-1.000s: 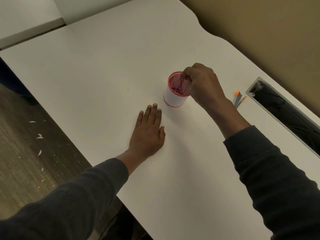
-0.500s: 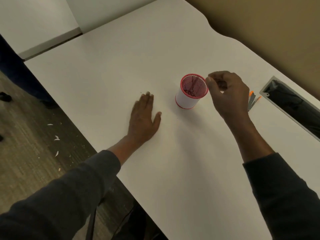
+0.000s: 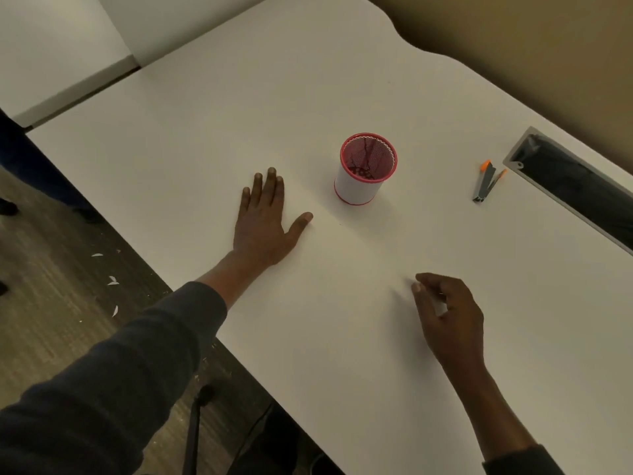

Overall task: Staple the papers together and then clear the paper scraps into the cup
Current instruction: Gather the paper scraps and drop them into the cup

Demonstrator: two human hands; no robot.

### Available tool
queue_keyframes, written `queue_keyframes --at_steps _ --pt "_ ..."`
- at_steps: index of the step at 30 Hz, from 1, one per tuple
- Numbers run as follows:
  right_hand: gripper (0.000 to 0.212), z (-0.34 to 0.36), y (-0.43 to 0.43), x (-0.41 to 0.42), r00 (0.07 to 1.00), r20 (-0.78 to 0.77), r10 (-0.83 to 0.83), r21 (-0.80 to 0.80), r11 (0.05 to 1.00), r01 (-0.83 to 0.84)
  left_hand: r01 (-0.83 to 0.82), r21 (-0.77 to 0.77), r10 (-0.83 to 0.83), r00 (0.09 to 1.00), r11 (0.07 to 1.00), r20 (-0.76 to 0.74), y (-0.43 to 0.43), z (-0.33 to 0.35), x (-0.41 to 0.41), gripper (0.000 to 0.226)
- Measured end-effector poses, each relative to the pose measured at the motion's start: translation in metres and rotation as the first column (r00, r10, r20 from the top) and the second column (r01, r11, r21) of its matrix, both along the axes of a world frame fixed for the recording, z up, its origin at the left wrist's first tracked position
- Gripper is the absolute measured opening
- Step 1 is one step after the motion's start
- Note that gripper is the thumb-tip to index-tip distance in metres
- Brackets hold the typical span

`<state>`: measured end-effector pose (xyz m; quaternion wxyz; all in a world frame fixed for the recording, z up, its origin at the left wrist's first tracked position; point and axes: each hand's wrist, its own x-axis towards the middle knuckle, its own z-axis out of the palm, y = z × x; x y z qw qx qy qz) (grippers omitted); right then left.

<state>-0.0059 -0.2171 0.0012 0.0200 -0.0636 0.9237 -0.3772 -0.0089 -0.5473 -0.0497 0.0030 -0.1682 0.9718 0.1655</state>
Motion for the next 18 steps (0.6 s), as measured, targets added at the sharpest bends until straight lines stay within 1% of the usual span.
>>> queue_keyframes --at_steps 5,8,10,11,13,15,18 --pt "0.021 -0.009 0.018 0.016 0.999 -0.038 0.03 0.107 0.994 -0.026 0.184 0.0 -0.184 0.983 0.983 -0.01 0.052 -0.001 0.009 0.092" --pt "0.032 -0.016 0.023 0.022 0.998 -0.051 0.046 0.132 0.991 -0.038 0.276 0.021 -0.276 0.961 0.961 -0.033 0.081 -0.002 0.019 0.087" --pt "0.039 -0.023 0.025 0.027 0.995 -0.078 0.062 0.155 0.987 -0.049 0.306 0.043 -0.303 0.951 0.951 -0.067 0.089 -0.001 0.026 0.085" --pt "0.041 -0.026 0.024 0.029 0.994 -0.089 0.066 0.169 0.984 -0.05 0.293 0.051 -0.288 0.953 0.955 -0.093 0.087 -0.001 0.028 0.085" --pt "0.044 -0.032 0.024 0.029 0.993 -0.104 0.057 0.192 0.981 -0.036 0.209 0.058 -0.201 0.972 0.976 -0.118 0.077 0.0 0.025 0.089" --pt "0.045 -0.035 0.024 0.028 0.992 -0.113 0.053 0.21 0.977 -0.028 0.126 0.04 -0.123 0.99 0.991 -0.074 0.063 0.0 0.017 0.092" --pt "0.045 -0.038 0.025 0.027 0.991 -0.124 0.055 0.22 0.975 -0.026 0.096 -0.006 -0.096 0.995 0.995 -0.003 0.053 0.0 0.006 0.096"
